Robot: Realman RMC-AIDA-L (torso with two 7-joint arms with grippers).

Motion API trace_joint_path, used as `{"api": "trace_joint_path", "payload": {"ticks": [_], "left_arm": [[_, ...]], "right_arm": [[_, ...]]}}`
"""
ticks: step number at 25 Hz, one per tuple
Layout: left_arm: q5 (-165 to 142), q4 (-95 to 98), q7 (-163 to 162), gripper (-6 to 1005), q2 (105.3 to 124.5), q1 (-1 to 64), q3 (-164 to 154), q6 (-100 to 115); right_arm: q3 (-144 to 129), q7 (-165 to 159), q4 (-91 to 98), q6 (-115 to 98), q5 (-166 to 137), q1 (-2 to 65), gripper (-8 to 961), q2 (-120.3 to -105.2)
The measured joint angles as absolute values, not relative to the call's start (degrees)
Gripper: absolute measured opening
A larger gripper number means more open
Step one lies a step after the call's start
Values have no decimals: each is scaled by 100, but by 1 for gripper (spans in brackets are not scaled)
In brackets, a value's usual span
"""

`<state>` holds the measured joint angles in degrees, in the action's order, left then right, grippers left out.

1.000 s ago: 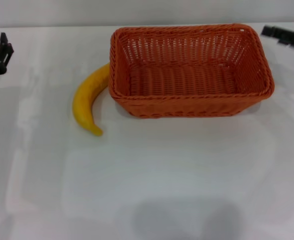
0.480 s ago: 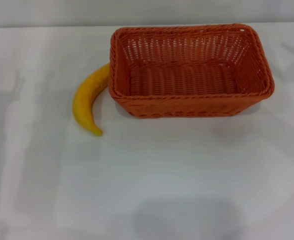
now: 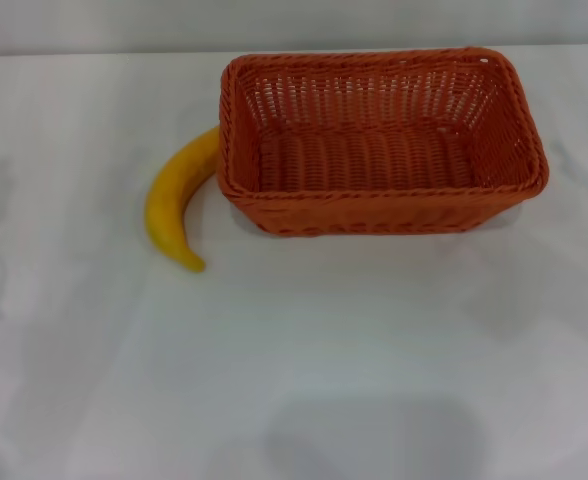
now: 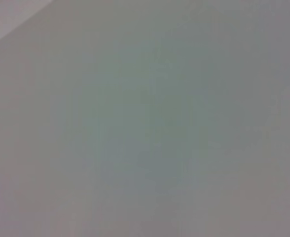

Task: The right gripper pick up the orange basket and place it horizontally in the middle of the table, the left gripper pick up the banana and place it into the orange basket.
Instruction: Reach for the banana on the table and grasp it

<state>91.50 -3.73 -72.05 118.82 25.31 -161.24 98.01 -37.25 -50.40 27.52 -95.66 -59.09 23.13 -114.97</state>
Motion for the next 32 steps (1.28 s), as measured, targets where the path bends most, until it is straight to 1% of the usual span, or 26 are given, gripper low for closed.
{"api": "trace_joint_path", "payload": {"ticks": [3, 5, 8, 12, 17, 23, 28, 31, 32], "left_arm": [[8699, -822, -8571, 861, 11865, 2610, -16134, 10073], [8325, -1127, -9385, 861, 11807, 2712, -16209, 10361], [7689, -1369, -10071, 861, 11608, 2878, -16304, 10775], [6551, -1504, -10269, 861, 11296, 3197, -16307, 11205], [5465, -1858, -10306, 861, 11071, 3662, -16308, 11644], [4410, -1996, -10264, 861, 10671, 4182, -16316, 11670], [3662, -2338, -10047, 861, 10408, 4792, -16316, 11671], [3123, -2531, -9718, 862, 10294, 5229, -16316, 11669], [2946, -2680, -9577, 862, 10289, 5377, -16317, 11665]], "right_arm": [[-3726, -5012, 2727, -9531, -5923, 2261, 807, -11491], [-3726, -5002, 2730, -9523, -5924, 2219, 807, -11485], [-3727, -4994, 2749, -9491, -5933, 2197, 807, -11477], [-3731, -4982, 2749, -9403, -5951, 2189, 806, -11452], [-3731, -4762, 2723, -9308, -5960, 2147, 807, -11450], [-3728, -4704, 2764, -9006, -5960, 2075, 806, -11451], [-3726, -4665, 2742, -8851, -5959, 2077, 807, -11438], [-3726, -4596, 2724, -8775, -5957, 2087, 807, -11436], [-3726, -4581, 2721, -8751, -5954, 2087, 807, -11435]]}}
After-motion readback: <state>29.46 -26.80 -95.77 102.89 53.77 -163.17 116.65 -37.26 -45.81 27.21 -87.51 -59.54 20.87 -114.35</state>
